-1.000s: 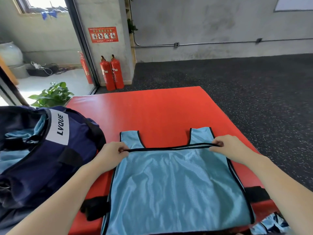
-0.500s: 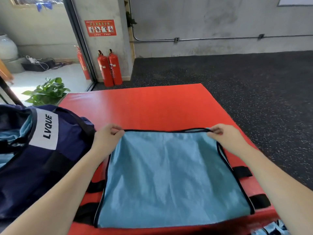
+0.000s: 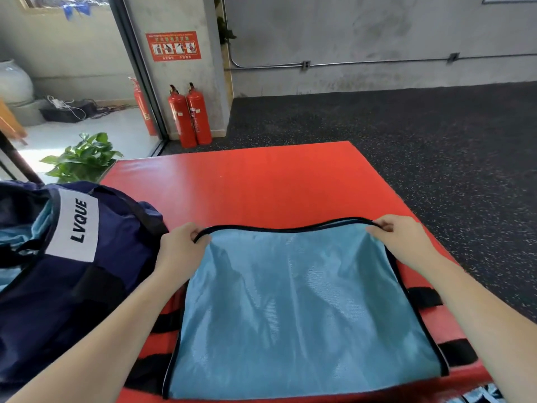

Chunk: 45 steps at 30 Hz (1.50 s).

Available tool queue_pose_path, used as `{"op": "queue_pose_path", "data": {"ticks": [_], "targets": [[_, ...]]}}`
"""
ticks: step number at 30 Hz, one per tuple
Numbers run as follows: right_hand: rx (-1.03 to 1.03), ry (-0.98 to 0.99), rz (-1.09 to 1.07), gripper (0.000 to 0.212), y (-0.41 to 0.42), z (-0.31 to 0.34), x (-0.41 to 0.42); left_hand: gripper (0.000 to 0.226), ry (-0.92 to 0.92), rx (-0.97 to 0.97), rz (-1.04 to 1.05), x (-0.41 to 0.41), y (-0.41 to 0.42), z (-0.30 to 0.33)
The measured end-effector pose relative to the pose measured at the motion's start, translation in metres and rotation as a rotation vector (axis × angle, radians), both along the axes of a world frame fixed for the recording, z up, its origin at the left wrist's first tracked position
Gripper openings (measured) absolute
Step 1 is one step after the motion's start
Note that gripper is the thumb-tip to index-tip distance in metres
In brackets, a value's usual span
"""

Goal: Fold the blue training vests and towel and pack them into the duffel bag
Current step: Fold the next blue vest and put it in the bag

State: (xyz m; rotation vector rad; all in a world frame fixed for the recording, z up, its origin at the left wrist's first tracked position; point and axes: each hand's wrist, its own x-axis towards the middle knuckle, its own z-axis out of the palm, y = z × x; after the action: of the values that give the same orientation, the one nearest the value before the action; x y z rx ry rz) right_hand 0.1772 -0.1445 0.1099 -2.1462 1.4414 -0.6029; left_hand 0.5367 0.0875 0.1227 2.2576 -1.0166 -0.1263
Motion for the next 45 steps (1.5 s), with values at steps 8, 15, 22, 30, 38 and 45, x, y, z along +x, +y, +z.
{"op": "queue_pose_path", "data": {"ticks": [8,15,22,30,38,45], "targets": [[-0.037,-0.070,-0.108,0.029,0.002,-0.002,0.012,0.023,0.118,-0.038,0.004,0.006,-0.013,-0.008],[-0.117,0.137,0.065,0.043,0.054,0.001,0.039,0.036,-0.148,0.127,-0.225,-0.047,-0.008,-0.021],[-0.174,0.276,0.405,0.064,0.175,-0.041,0.043,0.064,-0.240,0.291,-0.488,-0.156,0.047,-0.059],[-0.208,0.532,0.265,0.097,0.131,-0.046,-0.035,0.087,-0.463,0.451,-0.332,-0.068,0.110,-0.069],[-0.140,0.500,0.289,0.109,0.140,-0.031,-0.038,0.112,-0.361,0.397,-0.284,-0.080,0.135,-0.059],[-0.213,0.464,0.436,0.100,0.172,-0.022,-0.038,0.069,-0.369,0.301,-0.193,-0.137,0.185,-0.059]]}}
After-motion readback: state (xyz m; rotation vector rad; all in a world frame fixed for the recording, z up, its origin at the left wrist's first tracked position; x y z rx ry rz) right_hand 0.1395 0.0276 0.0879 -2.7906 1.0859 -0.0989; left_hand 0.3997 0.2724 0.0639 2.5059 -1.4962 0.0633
